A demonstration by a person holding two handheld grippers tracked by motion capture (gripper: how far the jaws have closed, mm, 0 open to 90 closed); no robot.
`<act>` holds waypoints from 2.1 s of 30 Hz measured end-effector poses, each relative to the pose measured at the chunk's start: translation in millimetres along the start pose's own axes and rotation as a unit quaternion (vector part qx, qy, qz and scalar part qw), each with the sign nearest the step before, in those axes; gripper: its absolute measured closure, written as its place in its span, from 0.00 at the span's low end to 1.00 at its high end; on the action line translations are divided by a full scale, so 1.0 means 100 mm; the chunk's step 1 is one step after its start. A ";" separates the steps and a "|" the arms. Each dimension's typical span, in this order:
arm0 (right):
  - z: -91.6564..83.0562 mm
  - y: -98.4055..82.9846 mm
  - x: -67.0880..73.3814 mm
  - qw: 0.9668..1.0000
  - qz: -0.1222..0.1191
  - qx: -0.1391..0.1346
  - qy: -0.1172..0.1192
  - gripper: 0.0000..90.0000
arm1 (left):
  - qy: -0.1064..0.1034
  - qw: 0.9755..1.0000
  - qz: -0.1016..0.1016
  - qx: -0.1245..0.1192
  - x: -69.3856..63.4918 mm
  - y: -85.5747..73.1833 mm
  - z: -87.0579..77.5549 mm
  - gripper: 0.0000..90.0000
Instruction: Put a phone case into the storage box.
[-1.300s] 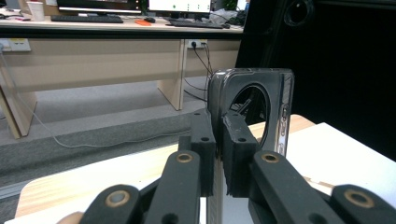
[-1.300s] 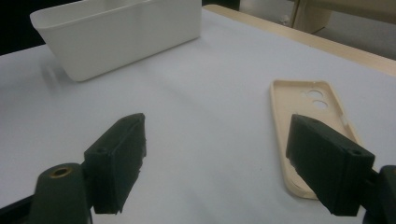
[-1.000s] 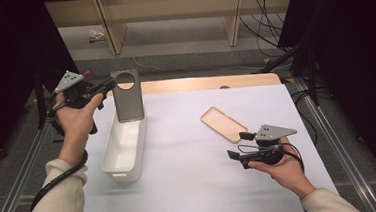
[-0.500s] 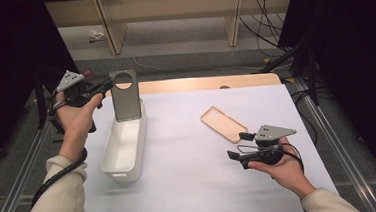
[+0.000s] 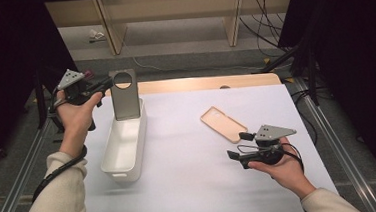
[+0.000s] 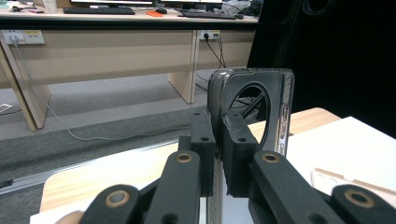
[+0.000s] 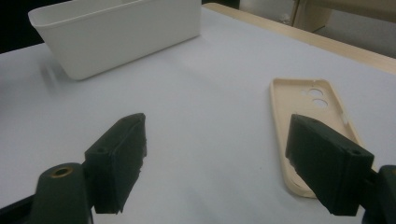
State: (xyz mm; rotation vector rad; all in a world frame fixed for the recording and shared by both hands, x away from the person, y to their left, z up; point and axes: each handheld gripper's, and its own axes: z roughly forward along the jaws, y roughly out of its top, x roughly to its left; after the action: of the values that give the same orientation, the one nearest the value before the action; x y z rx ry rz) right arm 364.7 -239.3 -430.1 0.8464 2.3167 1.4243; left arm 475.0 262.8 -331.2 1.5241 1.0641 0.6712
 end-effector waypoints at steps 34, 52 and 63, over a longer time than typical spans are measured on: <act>0.00 0.00 0.00 1.000 0.000 0.001 0.001 0.24 | 0.014 1.000 0.006 0.019 0.13 -0.09 0.24 0.93; 0.00 0.00 0.00 1.000 0.001 0.000 0.002 0.24 | 0.019 0.999 0.004 0.034 0.20 -0.15 0.36 0.93; 0.01 0.00 0.00 1.000 0.001 0.001 0.003 0.24 | 0.021 0.999 0.000 0.047 0.23 -0.21 0.44 0.93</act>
State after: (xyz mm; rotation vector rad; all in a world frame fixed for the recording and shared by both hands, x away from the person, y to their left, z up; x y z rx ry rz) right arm 365.2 -239.3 -430.7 0.8467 2.3218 1.4273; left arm 517.3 263.3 -365.1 1.5977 1.1415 0.6638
